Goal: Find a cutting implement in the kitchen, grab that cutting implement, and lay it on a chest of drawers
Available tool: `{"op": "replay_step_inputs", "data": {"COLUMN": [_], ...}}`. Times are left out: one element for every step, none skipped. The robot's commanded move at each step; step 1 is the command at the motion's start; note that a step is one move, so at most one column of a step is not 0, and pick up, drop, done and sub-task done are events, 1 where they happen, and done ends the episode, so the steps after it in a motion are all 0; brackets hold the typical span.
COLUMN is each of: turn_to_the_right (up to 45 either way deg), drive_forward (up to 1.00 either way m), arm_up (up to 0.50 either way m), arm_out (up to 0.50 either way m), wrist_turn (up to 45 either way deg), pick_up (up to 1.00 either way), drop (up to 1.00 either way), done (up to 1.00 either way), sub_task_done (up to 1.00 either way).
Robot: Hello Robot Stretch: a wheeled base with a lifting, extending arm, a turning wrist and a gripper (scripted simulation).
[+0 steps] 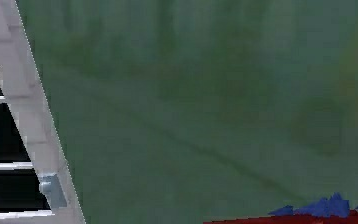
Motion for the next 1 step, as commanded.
{"op": "replay_step_inputs", "data": {"turn_to_the_right": [-45.0], "drive_forward": [0.00], "arm_up": [0.00], "arm_out": [0.00], "wrist_turn": [0.0], "pick_up": [0.00], "drop": [0.00], "done": [0.00], "sub_task_done": [0.00]}}
